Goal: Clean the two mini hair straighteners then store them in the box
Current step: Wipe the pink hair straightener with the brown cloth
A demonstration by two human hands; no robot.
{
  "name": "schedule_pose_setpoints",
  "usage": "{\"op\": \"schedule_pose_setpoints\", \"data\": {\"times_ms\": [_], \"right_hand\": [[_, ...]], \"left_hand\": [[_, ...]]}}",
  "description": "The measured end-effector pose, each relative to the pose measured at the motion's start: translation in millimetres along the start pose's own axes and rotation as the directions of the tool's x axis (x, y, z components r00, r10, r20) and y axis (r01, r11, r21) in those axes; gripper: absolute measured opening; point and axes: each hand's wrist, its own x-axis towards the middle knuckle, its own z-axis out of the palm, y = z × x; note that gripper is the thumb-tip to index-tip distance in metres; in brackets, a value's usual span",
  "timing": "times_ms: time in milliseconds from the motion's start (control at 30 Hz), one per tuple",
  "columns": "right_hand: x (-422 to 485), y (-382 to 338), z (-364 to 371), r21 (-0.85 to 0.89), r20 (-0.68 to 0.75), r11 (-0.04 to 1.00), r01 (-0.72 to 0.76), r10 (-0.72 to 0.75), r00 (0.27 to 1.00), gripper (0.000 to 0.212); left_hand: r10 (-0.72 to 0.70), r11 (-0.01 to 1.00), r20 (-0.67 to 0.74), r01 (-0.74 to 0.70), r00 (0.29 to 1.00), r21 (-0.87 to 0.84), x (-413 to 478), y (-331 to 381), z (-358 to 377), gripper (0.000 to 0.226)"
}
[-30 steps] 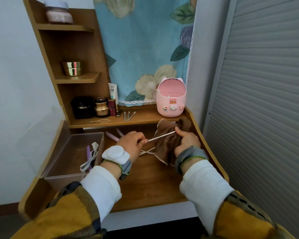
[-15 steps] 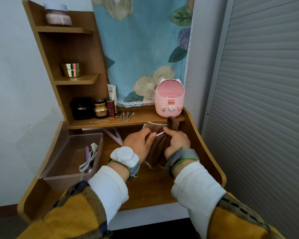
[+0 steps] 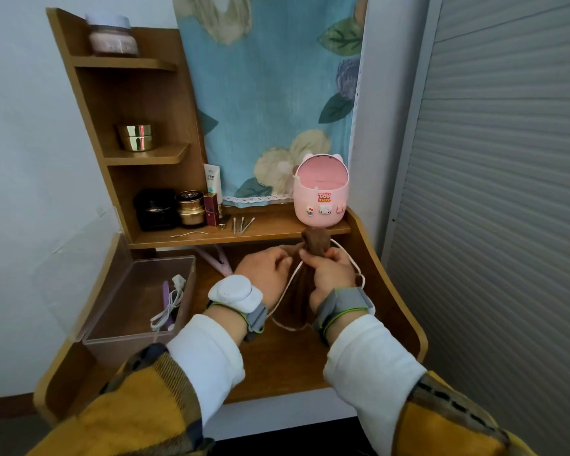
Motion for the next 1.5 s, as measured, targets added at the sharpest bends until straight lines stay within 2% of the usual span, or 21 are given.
{"op": "schedule_pose_setpoints", "data": {"times_ms": [200, 400, 467, 567, 633, 733, 767, 833, 867, 900, 967, 1033, 1167, 1267, 1367, 1433, 1500], "right_hand": [[3, 9, 3, 0.012, 0.049, 0.999, -0.031, 0.030, 0.998, 0.031], [2, 3, 5, 0.083, -0.013, 0.996, -0.042, 0.043, 0.999, 0.034], [3, 0, 3, 0.110, -0.045, 0.993, -0.053, 0.058, 0.997, 0.040], [13, -10, -8, 0.035, -0.129, 0.996, -0.086, 0.090, 0.988, 0.053], [17, -17, -16, -0.030, -0.126, 0.995, -0.100, 0.095, 0.987, 0.055], [19, -18, -20, -0.062, -0.120, 0.995, -0.079, 0.071, 0.990, 0.044], [18, -15, -19, -0.052, -0.116, 0.996, -0.069, 0.062, 0.991, 0.036], [14, -7, -16, -0.095, -0.085, 0.995, -0.036, 0.028, 0.996, 0.026], [12, -2, -13, -0.125, -0.053, 0.992, -0.012, 0.005, 0.999, 0.025], [10, 3, -10, -0.138, -0.023, 0.990, 0.013, -0.016, 1.000, 0.025], [4, 11, -5, -0.124, 0.036, 0.991, 0.050, -0.046, 0.998, 0.027], [1, 17, -2, -0.080, 0.062, 0.995, 0.062, -0.057, 0.996, 0.030], [0, 21, -2, -0.064, 0.064, 0.998, 0.008, -0.004, 0.998, 0.028], [7, 16, -4, 0.008, 0.002, 0.997, -0.072, 0.072, 0.997, 0.032], [9, 7, -4, 0.049, -0.051, 0.996, -0.075, 0.077, 0.996, 0.036], [13, 1, -8, 0.040, -0.088, 0.996, -0.082, 0.085, 0.992, 0.045], [17, -6, -13, 0.067, -0.126, 0.995, -0.078, 0.086, 0.988, 0.050]], "left_hand": [[0.026, 0.992, 0.059, -0.018, 0.998, -0.121, -3, -1, 10, 0.019], [0.048, 0.992, 0.049, -0.041, 0.998, -0.121, -5, -7, 0, 0.018], [0.045, 0.994, 0.083, -0.037, 0.996, -0.105, -5, -13, -1, 0.017], [0.003, 1.000, 0.150, 0.000, 0.989, -0.024, -6, -29, -2, 0.018], [-0.033, 0.998, 0.231, 0.020, 0.972, 0.058, -4, -39, -3, 0.017], [-0.174, 0.953, 0.507, 0.014, 0.844, 0.304, 1, -48, -8, 0.026], [-0.211, 0.915, 0.516, -0.018, 0.830, 0.403, 1, -50, -7, 0.031], [-0.223, 0.855, 0.379, -0.006, 0.898, 0.518, 0, -47, -4, 0.035], [-0.176, 0.877, 0.286, 0.018, 0.942, 0.480, -1, -41, -2, 0.033], [-0.101, 0.929, 0.200, 0.021, 0.975, 0.369, -2, -34, 0, 0.030], [-0.013, 0.995, 0.104, 0.003, 0.994, 0.100, -3, -15, 4, 0.025], [-0.028, 0.999, 0.098, 0.031, 0.995, -0.036, -6, -1, 9, 0.025], [-0.047, 0.996, 0.100, 0.055, 0.994, -0.074, -13, 0, 18, 0.027], [0.063, 0.998, 0.074, -0.060, 0.995, -0.035, -13, -8, 13, 0.026], [0.146, 0.989, 0.086, -0.146, 0.985, -0.009, -12, -10, 5, 0.031], [0.113, 0.992, 0.155, -0.121, 0.981, 0.042, -9, -18, 5, 0.030], [0.014, 0.992, 0.211, -0.039, 0.977, 0.117, -10, -31, 3, 0.028]]}}
